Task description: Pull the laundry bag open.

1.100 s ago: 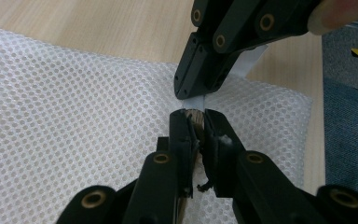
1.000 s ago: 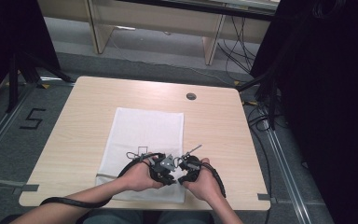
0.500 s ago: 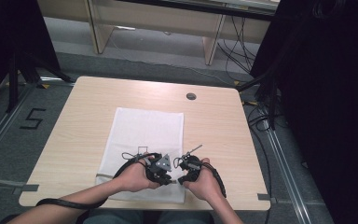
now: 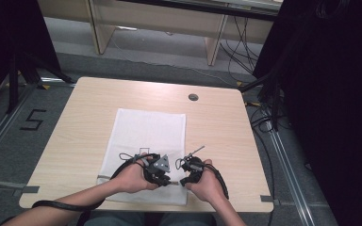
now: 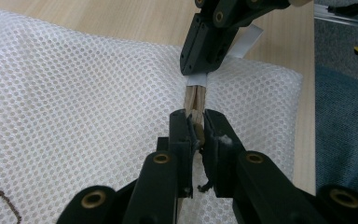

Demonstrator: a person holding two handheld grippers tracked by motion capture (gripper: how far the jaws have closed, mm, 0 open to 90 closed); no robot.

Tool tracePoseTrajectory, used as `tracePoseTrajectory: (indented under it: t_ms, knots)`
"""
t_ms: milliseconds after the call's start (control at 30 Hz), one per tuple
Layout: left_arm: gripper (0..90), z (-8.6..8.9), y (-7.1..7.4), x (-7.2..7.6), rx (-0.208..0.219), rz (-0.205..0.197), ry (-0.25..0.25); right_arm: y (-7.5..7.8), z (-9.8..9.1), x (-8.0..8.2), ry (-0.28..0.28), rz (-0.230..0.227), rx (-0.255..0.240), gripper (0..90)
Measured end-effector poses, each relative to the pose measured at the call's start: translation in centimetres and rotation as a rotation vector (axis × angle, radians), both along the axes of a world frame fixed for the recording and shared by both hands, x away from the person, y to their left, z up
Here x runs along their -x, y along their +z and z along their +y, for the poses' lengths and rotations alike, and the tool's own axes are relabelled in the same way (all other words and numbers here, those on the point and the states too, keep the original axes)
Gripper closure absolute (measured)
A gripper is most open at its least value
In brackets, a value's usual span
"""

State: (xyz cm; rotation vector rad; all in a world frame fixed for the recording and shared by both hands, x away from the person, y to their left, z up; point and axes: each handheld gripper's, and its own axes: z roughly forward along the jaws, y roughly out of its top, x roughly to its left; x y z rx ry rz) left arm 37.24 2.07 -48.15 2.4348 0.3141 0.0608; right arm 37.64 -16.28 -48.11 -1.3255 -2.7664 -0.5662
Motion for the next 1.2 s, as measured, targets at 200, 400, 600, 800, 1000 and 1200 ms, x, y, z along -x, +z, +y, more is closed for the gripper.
tracePoseTrajectory:
  t_ms: [200, 400, 600, 800, 1000, 1200]
  knots:
    - [81.9, 0.3, 0.0, 0.1, 0.012, 0.015, 0.01, 0.0, 0.0, 0.0, 0.002, 0.0, -0.001, 90.0]
    - [81.9, 0.7, 0.3, 0.1, 0.006, -0.006, -0.002, 0.0, 0.0, 0.0, 0.002, -0.003, -0.003, 90.0]
    - [81.9, 1.1, 0.4, 0.1, 0.01, 0.001, 0.005, 0.0, 0.0, 0.0, 0.003, 0.003, -0.003, 90.0]
    - [81.9, 1.2, 0.5, 0.1, 0.017, -0.007, -0.002, 0.0, 0.0, 0.0, 0.002, -0.003, -0.004, 90.0]
    - [81.9, 1.9, 0.6, 0.1, 0.027, 0.007, 0.017, 0.0, -0.1, -0.1, -0.002, 0.01, -0.009, 90.0]
    - [81.9, 2.3, 0.7, 0.2, 0.027, -0.001, 0.014, 0.0, 0.0, 0.0, -0.003, 0.005, -0.005, 90.0]
